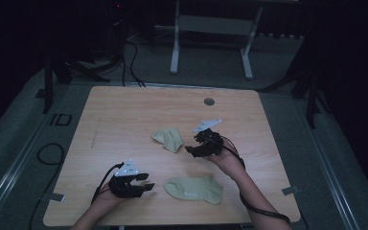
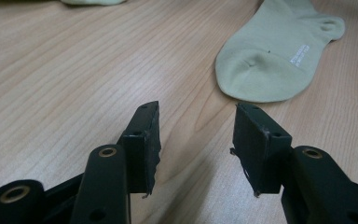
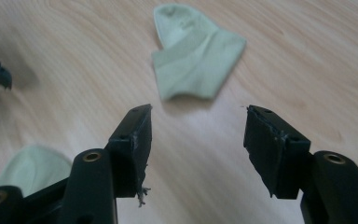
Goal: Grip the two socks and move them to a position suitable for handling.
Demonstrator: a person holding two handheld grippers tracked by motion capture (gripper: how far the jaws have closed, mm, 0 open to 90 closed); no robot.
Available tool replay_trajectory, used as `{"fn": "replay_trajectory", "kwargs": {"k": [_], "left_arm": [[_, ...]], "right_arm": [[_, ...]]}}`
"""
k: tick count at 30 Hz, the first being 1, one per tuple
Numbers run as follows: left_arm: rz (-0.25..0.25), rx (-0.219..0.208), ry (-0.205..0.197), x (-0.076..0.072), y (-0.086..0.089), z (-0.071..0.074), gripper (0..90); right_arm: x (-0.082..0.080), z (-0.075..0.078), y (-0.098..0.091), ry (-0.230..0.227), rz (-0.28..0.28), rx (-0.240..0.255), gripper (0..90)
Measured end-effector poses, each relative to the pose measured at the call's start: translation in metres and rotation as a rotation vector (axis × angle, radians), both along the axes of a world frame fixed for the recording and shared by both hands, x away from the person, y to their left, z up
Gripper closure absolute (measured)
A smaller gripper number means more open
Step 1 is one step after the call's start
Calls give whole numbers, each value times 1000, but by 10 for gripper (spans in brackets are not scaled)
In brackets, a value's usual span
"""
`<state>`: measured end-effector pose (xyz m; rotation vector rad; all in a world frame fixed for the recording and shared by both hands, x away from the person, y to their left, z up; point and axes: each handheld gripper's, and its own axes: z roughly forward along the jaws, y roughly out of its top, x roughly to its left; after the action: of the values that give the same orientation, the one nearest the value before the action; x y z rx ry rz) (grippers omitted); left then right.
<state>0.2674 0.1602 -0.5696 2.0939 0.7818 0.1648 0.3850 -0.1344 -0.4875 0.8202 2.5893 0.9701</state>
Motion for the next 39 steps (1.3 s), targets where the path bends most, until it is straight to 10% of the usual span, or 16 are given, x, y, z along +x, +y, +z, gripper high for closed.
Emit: {"fn": "replay_trajectory", "kwargs": {"k": [15, 28, 39], "left_arm": [[-3, -3, 9, -2, -1, -2, 511], [-5, -6, 7, -3, 1, -1, 511], [-5, -7, 5, -4, 1, -1, 510]], "right_arm": [[49, -13, 66, 59, -1, -22, 410], [84, -51, 114, 134, -72, -133, 433], [80, -57, 117, 59, -65, -165, 810]]}}
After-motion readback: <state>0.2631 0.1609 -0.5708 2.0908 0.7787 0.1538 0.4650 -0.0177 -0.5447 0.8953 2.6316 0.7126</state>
